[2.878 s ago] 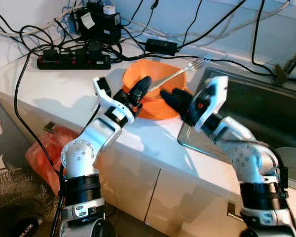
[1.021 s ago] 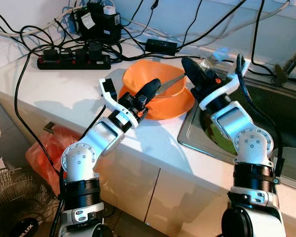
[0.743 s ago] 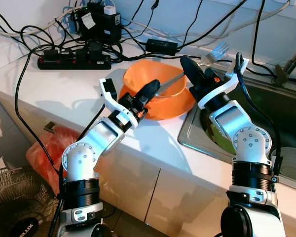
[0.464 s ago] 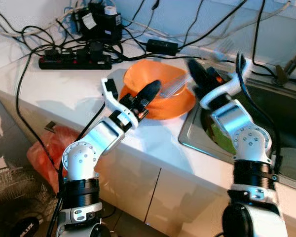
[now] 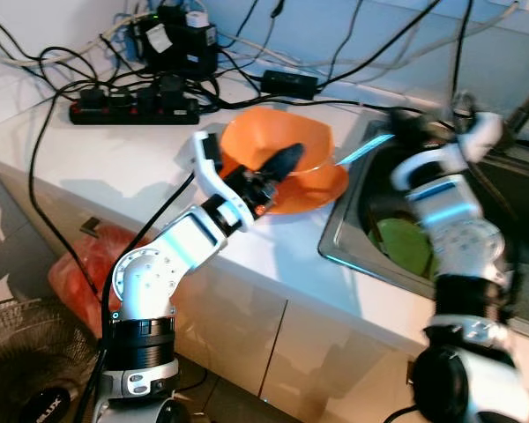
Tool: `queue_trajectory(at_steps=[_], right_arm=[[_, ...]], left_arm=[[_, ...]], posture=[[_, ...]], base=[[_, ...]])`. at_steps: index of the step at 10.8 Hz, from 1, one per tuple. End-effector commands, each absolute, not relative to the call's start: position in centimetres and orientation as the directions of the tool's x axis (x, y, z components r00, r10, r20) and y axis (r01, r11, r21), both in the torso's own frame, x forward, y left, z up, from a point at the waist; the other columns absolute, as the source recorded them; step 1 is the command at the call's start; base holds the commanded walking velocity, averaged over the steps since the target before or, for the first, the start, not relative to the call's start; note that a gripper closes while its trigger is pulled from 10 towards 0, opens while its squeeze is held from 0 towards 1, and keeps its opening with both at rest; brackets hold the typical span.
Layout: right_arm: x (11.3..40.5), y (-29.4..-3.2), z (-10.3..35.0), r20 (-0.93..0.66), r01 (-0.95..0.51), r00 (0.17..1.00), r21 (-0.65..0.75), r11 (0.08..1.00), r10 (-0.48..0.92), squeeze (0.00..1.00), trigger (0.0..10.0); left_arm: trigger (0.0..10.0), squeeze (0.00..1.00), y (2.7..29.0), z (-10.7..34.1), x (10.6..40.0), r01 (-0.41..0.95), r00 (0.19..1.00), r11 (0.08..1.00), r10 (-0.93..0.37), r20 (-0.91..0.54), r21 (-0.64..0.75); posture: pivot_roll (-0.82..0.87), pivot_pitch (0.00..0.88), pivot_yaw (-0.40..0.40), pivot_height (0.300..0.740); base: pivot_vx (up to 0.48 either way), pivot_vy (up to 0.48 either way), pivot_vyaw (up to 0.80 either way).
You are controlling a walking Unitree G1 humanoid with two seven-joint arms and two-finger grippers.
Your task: Kitchen organization
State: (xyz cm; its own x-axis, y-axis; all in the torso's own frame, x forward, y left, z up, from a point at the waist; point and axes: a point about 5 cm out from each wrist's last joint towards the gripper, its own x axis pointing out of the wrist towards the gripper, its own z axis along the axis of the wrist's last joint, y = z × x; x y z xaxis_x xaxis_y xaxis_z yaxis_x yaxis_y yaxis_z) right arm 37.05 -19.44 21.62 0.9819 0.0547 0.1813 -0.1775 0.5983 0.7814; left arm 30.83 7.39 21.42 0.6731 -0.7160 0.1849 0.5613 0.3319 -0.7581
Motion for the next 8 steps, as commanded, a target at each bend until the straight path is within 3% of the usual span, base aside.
queue_trajectory(at_steps=[1,3,4,5,8], right_arm=[[37.2,-21.0,21.8,0.17,-0.119,0.985,0.761,0.638,-0.019,0.0,0.0],[37.4,-22.5,21.0,0.105,-0.009,0.991,0.67,0.742,-0.082,0.0,0.0],[37.5,-23.4,19.5,-0.004,0.124,0.991,0.444,0.887,-0.137,0.0,0.0],[37.4,-24.0,18.0,-0.082,0.196,0.979,0.164,0.967,-0.184,0.0,0.0],[37.1,-24.3,16.0,-0.13,0.185,0.973,-0.062,0.981,-0.192,0.0,0.0]], left_arm=[[10.0,1.0,6.9,21.6,30.5,0.597,0.645,0.357,-0.746,0.166,-0.718],[10.0,1.0,6.8,21.0,30.1,0.622,0.622,0.413,-0.777,0.1,-0.665],[10.0,1.0,6.7,20.1,29.8,0.675,0.598,0.504,-0.801,-0.001,-0.539],[10.0,1.0,6.6,19.1,29.5,0.695,0.58,0.542,-0.811,-0.078,-0.473],[10.0,1.0,6.2,17.3,28.6,0.747,0.54,0.575,-0.818,-0.2,-0.333]], posture=[[0.07,0.0,-0.029,0.74],[0.07,0.0,-0.031,0.74],[0.07,0.001,-0.031,0.74],[0.07,0.0,-0.031,0.74],[0.08,0.006,-0.031,0.74]], base=[[0.0,0.0,0.0],[0.0,0.0,0.0],[0.0,0.0,0.0],[0.0,0.0,0.0],[0.0,0.0,0.0]])
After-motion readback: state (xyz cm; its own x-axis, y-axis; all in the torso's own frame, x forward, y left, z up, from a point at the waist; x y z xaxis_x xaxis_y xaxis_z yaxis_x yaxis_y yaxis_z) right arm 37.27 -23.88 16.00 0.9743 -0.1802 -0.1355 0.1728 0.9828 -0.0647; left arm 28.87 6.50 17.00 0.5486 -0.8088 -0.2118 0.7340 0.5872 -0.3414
